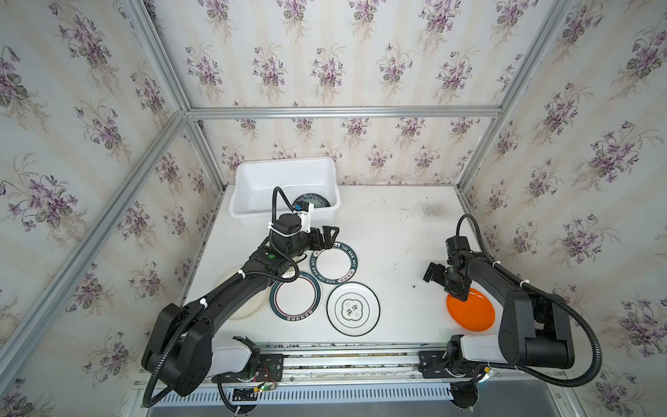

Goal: Place the plates into the plastic bin on the countertop
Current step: Move the plate to the middle-right of the table.

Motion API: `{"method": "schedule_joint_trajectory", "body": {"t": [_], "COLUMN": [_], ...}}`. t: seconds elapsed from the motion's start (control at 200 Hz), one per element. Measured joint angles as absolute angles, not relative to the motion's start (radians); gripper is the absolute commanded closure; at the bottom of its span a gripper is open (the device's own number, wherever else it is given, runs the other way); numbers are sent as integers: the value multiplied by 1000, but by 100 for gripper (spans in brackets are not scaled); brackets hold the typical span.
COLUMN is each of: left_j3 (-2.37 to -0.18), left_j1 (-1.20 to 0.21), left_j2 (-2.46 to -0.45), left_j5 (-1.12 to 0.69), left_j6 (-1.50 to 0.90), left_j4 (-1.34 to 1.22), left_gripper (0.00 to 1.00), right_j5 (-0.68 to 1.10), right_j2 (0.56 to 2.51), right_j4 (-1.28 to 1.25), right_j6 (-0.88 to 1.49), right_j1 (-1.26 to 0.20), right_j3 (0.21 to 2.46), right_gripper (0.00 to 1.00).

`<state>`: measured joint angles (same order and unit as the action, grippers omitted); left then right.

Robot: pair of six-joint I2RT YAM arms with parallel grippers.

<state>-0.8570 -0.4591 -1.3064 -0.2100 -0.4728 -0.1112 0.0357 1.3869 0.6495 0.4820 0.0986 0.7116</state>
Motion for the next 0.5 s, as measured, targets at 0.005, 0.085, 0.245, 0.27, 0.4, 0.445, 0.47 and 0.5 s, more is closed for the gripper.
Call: {"method": "schedule_joint_trajectory", "body": {"t": [0.005,0.085,0.245,0.27,0.4,0.445,0.47,0.5], "left_j3": [-857,-854,-846,-846,-846,-846,-846,-846], "left_j1": [-459,-461,-463,-464,-464,-464,-464,-464], "left_j2": [-1306,-1299,-1293,-1293,-1295,-1297,-1298,-1299], "left_j5": [-209,-203,-191,-191,-187,-187,-186,-185], "left_j6": [-472,-472,-472,-472,-471,-471,-469,-469], "left_j4": [-111,-112,-111,-110,-112,-111,-112,-112], "left_gripper": [0,0,0,0,0,0,0,0], "right_j5": [37,68,130,141,205,223,233,245], "right_j2": [1387,1391,1377,1377,1383,1386,1390,1394], "right_j4": [649,635,593,585,539,524,515,506], "right_j6": [482,482,490,491,493,493,493,493], "right_j1": [99,99,99,99,98,98,99,98], "right_j3": [711,704,692,692,693,694,694,698], "right_gripper": [0,0,0,0,0,0,0,0]}}
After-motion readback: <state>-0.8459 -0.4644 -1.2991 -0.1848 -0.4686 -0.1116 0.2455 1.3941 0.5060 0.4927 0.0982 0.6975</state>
